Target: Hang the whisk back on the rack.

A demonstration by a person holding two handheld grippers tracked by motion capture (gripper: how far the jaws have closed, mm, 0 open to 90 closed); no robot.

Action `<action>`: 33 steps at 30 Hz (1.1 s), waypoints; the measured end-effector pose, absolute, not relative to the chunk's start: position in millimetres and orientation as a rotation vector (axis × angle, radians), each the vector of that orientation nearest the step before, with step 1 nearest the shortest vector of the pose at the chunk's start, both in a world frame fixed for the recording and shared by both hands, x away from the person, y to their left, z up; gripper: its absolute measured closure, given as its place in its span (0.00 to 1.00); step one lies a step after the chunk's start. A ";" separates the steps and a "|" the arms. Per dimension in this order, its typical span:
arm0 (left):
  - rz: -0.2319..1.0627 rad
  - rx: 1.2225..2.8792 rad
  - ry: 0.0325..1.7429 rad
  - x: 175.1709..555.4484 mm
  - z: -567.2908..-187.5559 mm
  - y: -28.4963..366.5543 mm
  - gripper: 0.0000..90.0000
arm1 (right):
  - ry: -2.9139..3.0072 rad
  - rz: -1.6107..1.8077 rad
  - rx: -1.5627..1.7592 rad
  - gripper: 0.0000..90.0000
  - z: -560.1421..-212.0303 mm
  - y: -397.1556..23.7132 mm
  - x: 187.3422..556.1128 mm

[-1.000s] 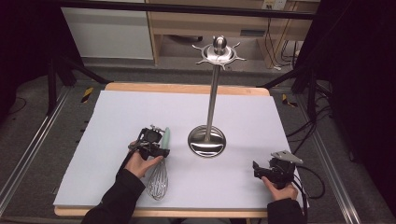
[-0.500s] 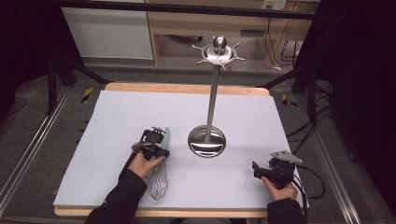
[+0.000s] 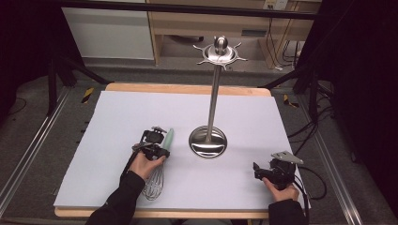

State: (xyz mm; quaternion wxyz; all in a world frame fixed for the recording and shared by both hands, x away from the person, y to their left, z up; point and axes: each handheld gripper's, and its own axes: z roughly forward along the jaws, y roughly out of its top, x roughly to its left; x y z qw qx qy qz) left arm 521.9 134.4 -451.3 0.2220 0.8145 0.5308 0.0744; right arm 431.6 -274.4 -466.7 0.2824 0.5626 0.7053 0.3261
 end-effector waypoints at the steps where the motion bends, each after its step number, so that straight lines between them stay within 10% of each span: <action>1: 0.205 2.255 1.463 521.5 -450.9 134.3 0.73 | 1.889 0.873 1.506 0.09 -466.7 -274.4 431.7; 33: 0.250 2.142 1.237 479.1 -405.8 163.2 0.77 | 1.898 0.879 1.499 0.09 -466.6 -275.0 431.3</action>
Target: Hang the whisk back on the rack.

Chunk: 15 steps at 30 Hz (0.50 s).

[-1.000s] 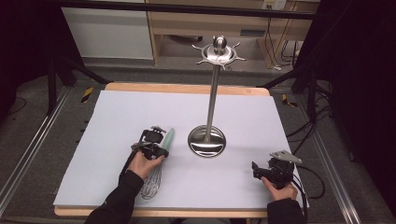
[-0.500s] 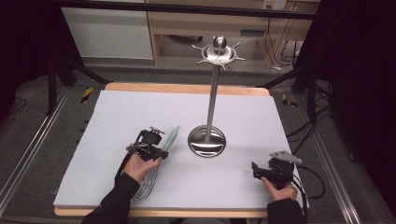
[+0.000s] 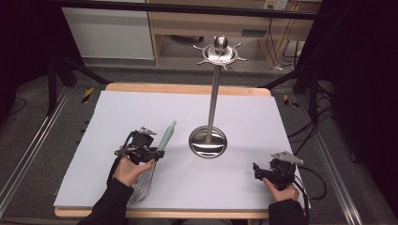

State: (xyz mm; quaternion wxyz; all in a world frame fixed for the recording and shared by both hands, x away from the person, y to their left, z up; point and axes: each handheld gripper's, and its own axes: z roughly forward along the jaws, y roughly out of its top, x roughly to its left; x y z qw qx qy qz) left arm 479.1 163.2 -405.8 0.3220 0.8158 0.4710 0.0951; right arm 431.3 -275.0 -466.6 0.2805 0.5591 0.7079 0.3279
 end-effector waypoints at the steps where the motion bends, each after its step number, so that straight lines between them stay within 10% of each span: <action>1: 0.257 2.134 1.234 478.0 -404.9 164.5 0.77 | 1.898 0.879 1.501 0.09 -466.8 -274.9 431.3; 15: 0.287 2.037 1.196 461.6 -391.8 188.1 0.77 | 1.898 0.879 1.508 0.09 -467.3 -274.8 431.3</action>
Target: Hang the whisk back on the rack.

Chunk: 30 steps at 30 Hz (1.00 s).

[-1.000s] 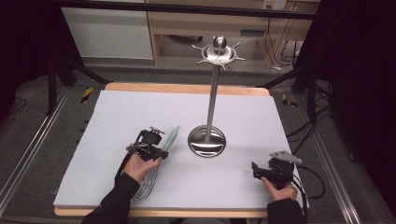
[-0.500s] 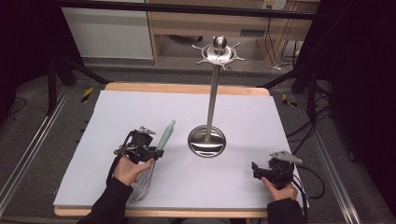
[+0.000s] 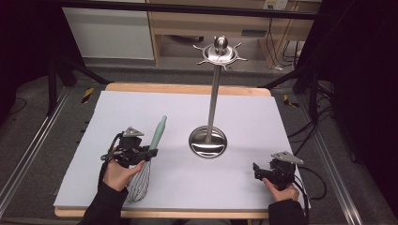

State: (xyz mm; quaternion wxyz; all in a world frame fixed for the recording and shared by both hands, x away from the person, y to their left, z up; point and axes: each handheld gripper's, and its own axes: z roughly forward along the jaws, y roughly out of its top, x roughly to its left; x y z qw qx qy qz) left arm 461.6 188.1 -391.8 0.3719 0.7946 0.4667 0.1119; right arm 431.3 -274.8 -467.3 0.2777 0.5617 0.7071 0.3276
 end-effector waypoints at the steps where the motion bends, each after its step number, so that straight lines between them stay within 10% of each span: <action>1: 0.297 2.031 1.192 460.5 -390.0 189.6 0.77 | 1.901 0.877 1.506 0.09 -467.3 -275.0 431.3; 30: 0.426 1.814 1.104 434.1 -358.7 219.1 0.77 | 1.912 0.870 1.493 0.09 -467.7 -272.7 430.4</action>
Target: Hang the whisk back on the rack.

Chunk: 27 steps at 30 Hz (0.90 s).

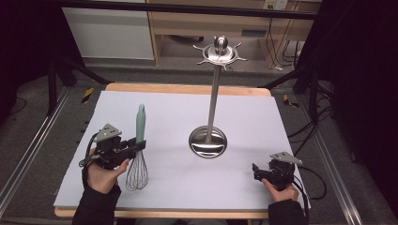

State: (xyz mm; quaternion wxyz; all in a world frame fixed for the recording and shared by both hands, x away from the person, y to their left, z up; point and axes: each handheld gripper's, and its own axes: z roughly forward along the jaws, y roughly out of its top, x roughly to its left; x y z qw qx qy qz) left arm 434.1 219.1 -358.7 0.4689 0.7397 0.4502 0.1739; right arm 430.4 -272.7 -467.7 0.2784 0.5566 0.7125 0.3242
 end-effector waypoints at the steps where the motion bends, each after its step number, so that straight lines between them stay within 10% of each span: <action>1: 0.430 1.808 1.103 433.9 -358.3 219.2 0.77 | 1.912 0.870 1.493 0.09 -467.7 -272.6 430.4; 27: 0.522 1.734 1.021 438.4 -336.6 199.8 0.77 | 1.891 0.881 1.497 0.09 -466.2 -272.5 431.0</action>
